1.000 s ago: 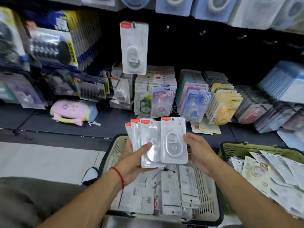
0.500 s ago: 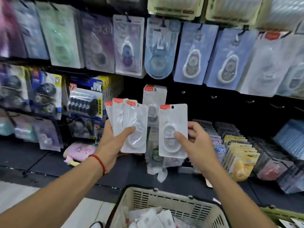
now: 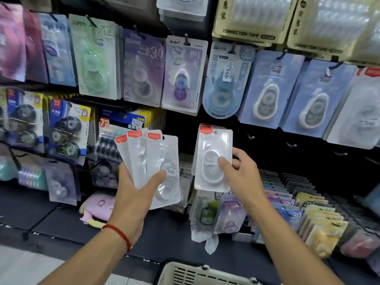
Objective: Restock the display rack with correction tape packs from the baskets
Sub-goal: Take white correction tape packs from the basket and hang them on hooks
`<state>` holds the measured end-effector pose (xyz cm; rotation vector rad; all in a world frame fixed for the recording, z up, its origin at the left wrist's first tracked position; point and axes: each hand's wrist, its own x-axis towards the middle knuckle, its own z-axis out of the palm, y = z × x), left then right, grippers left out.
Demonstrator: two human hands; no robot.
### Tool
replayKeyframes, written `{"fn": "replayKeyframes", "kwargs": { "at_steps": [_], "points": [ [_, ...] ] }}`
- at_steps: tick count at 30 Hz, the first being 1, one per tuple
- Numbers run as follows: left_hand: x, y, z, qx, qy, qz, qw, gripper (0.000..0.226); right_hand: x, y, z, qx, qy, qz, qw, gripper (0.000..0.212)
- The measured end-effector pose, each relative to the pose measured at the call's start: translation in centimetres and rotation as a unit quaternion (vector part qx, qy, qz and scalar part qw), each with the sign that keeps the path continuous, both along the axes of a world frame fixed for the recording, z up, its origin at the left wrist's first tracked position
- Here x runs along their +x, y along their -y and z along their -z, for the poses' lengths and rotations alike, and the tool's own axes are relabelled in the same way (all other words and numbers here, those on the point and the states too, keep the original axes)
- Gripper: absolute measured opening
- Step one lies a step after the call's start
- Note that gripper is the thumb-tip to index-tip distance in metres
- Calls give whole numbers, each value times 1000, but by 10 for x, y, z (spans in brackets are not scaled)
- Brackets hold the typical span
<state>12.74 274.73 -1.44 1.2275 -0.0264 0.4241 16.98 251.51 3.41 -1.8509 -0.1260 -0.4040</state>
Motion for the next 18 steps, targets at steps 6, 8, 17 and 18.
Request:
{"fn": "replayKeyframes", "kwargs": {
  "at_steps": [6, 8, 17, 18],
  "points": [
    [3, 0, 2, 21, 3, -12, 1000, 69, 3, -9, 5, 7, 42, 0, 999, 36],
    [3, 2, 3, 28, 0, -13, 1000, 70, 7, -9, 7, 17, 55, 0, 998, 34],
    [5, 7, 7, 28, -6, -23, 999, 66, 31, -6, 57, -439, 287, 126, 842, 55],
    [6, 7, 7, 28, -8, -24, 999, 64, 40, -7, 60, -492, 301, 100, 811, 56]
  ]
}}
